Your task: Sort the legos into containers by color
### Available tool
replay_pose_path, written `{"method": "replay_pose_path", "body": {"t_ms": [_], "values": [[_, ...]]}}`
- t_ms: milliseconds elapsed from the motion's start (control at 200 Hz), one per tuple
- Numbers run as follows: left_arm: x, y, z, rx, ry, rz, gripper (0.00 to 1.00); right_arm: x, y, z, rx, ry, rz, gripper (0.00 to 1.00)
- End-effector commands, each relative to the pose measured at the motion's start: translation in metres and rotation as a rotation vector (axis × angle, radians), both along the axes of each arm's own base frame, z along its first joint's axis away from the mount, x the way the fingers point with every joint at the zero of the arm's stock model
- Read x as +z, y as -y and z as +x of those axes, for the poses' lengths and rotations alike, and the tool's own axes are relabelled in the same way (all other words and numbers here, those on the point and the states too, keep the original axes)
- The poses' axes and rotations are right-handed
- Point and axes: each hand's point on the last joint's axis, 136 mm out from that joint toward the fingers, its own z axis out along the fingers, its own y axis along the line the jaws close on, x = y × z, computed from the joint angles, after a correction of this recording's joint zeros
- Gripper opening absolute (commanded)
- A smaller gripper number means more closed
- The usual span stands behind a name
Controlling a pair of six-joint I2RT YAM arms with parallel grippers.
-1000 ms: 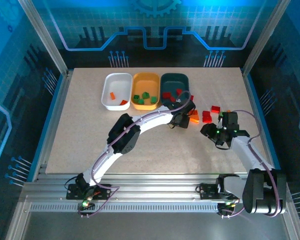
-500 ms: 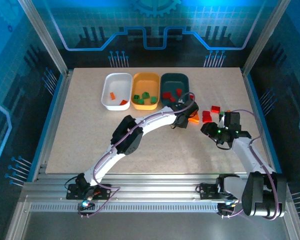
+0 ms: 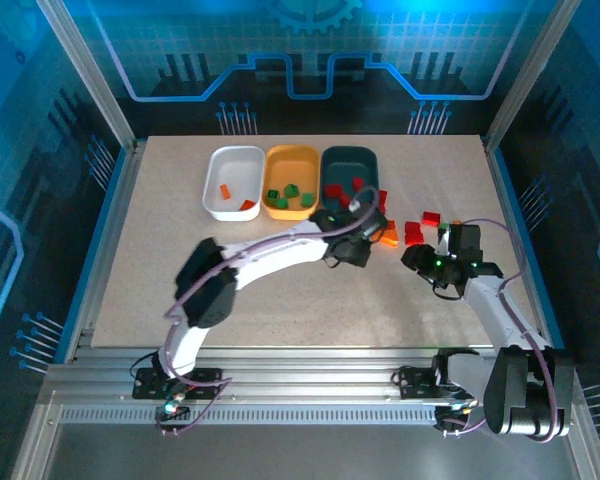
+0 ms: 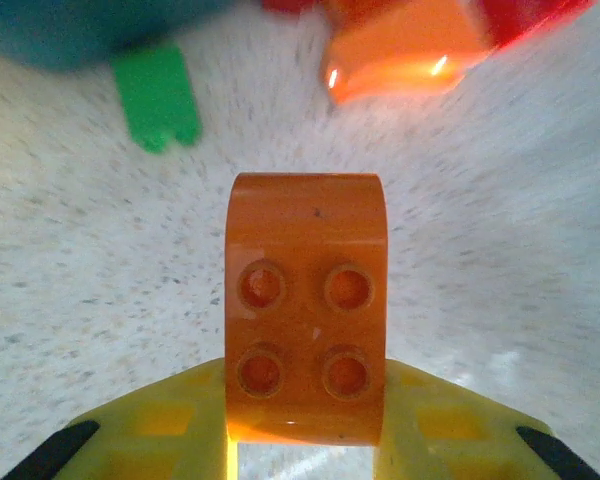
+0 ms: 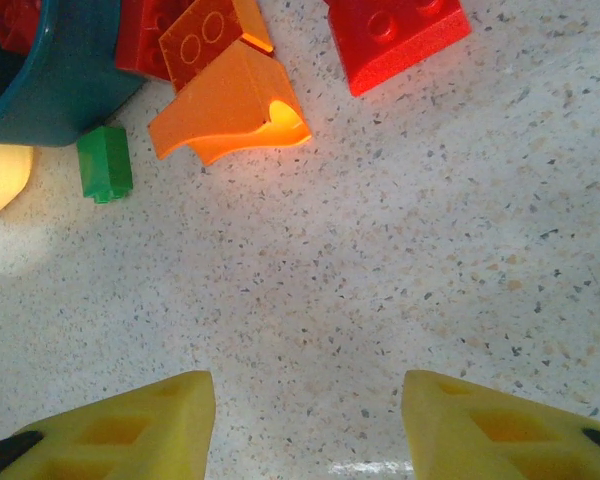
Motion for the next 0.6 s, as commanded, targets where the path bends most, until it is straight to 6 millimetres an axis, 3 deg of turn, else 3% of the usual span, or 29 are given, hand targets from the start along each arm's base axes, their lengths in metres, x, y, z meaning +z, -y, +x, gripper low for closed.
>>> {"method": "replay_pose_path", "body": {"t_ms": [0, 155, 270, 370, 590], "values": [[0.044, -0.058, 0.027, 0.117, 0.012, -0.123, 0.19, -0.002, -0.008, -0.003, 0.04, -0.009, -0.001, 0.54], [0.032, -0.16, 0.071, 0.321, -0.136, -0.291, 0.22, -0.001, -0.022, -0.002, 0.086, -0.011, -0.003, 0.54], [0.013, -0.219, 0.105, 0.448, -0.189, -0.319, 0.22, -0.002, -0.028, 0.001, 0.112, -0.018, -0.048, 0.54], [0.005, -0.25, 0.133, 0.496, -0.191, -0.279, 0.22, 0.0, -0.029, 0.007, 0.118, -0.021, -0.061, 0.56], [-0.021, -0.285, 0.178, 0.56, -0.204, -0.134, 0.27, -0.001, -0.04, 0.008, 0.177, -0.055, -0.081, 0.58]]}}
